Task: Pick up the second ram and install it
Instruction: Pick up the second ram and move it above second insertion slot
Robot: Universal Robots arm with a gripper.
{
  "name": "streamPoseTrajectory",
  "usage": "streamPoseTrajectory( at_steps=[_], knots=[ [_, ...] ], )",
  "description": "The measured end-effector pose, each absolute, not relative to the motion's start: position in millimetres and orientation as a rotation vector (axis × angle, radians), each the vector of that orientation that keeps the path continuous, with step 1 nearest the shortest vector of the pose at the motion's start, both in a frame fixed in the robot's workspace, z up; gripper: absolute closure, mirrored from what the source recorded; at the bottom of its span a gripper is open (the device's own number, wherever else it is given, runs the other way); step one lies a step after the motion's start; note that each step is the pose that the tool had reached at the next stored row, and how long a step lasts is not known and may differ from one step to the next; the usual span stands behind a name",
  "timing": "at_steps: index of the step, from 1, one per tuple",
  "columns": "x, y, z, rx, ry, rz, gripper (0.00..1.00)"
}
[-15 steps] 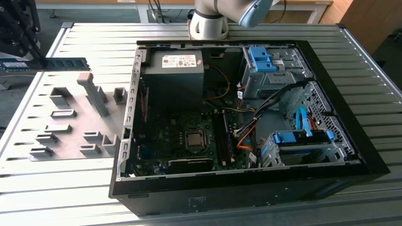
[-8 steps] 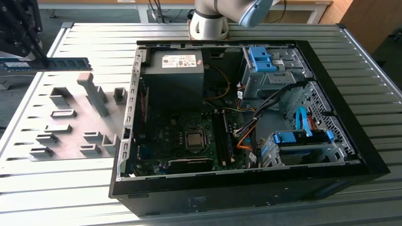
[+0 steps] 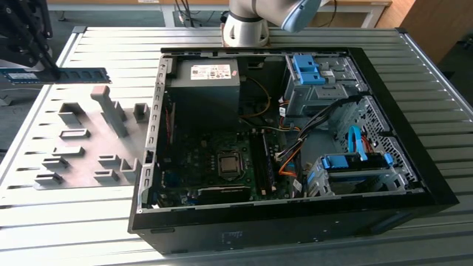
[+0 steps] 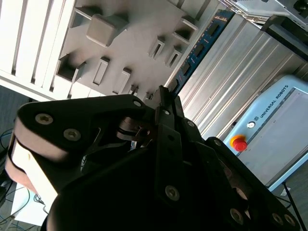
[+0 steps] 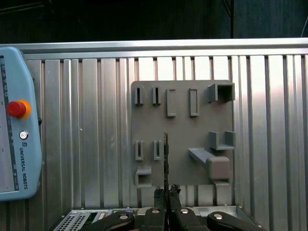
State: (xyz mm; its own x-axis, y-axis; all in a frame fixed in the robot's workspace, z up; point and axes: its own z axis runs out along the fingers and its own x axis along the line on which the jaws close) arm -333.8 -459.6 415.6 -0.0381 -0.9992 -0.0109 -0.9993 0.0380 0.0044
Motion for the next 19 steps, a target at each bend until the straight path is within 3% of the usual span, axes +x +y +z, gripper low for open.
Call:
streamPoseTrajectory(
  at_steps=[19],
  knots=[
    [-322, -460, 416, -2.175, 2.260, 0.017, 0.86]
  ],
)
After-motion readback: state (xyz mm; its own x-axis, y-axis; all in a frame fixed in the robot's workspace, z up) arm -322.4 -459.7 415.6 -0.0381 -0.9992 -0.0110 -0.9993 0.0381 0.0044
